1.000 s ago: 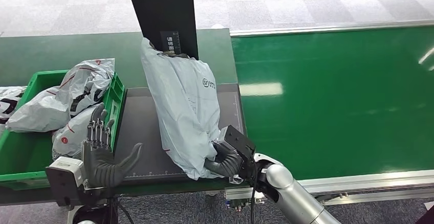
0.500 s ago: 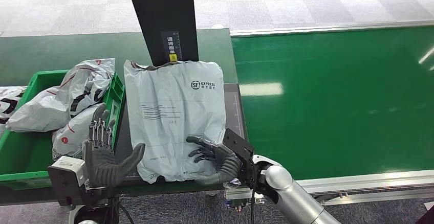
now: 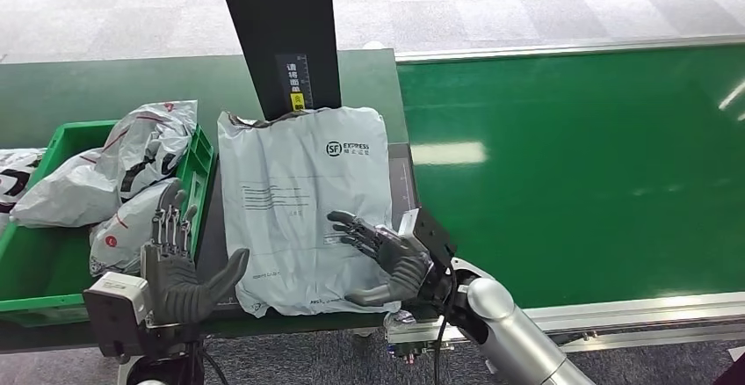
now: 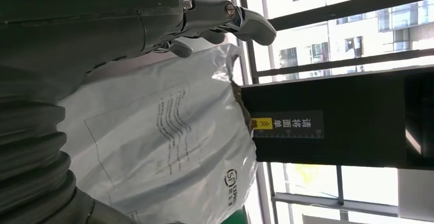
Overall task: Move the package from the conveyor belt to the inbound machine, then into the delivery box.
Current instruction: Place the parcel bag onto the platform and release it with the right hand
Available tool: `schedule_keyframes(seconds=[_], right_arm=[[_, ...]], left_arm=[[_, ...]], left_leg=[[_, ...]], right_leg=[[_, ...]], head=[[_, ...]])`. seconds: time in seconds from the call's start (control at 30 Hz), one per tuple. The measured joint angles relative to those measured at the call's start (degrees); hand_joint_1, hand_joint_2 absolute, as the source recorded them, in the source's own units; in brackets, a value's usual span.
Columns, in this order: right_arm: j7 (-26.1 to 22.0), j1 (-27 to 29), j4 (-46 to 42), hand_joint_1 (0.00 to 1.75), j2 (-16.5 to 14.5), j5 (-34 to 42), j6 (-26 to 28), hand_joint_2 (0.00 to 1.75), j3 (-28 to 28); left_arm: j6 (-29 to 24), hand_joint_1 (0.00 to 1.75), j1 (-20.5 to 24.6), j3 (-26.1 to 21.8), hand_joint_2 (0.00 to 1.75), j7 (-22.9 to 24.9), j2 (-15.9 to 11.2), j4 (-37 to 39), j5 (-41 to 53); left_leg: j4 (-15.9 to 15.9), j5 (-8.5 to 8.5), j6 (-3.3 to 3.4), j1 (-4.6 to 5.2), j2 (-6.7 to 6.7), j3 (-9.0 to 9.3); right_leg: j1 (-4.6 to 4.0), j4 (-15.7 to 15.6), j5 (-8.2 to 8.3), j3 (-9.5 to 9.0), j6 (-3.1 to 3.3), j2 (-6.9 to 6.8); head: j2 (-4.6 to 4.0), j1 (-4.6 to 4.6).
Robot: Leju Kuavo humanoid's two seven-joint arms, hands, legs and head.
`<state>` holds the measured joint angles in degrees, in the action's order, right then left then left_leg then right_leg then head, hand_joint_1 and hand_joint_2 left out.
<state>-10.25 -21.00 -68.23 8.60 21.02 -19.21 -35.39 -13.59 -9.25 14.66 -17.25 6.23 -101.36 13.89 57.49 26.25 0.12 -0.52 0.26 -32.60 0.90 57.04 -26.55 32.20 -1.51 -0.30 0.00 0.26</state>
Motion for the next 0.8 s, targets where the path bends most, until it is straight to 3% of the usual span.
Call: schedule_keyframes(seconds=[0.23,0.6,0.8], right_arm=[[-6.55,6.19,-12.57,0.00,0.02,5.00,-2.05,1.75,8.91],[-6.92,11.20,-21.12,0.00,-2.93,5.01,-4.15,1.75,16.57],[-7.16,10.98,-21.67,0.00,-3.83,5.20,-4.22,1.75,18.90]], left_arm=[[0.39,0.00,-0.03,1.46,1.75,-1.29,-0.10,-0.88,6.68],[3.94,0.00,6.14,7.40,1.75,0.08,-0.44,-0.71,13.64],[8.02,0.00,12.20,11.81,1.75,4.64,-0.81,4.37,20.24]], left_leg=[[0.01,0.02,0.00,0.00,-0.03,-0.03],[0.01,-0.01,-0.01,0.00,-0.02,0.02],[0.01,-0.01,0.00,0.01,-0.03,0.01]], right_leg=[[0.00,-0.01,-0.01,0.02,0.00,-0.02],[0.00,0.00,0.02,-0.02,0.00,-0.02],[0.01,0.00,0.03,-0.03,-0.02,-0.02]], head=[[0.00,0.01],[0.00,0.01],[0.00,0.01]])
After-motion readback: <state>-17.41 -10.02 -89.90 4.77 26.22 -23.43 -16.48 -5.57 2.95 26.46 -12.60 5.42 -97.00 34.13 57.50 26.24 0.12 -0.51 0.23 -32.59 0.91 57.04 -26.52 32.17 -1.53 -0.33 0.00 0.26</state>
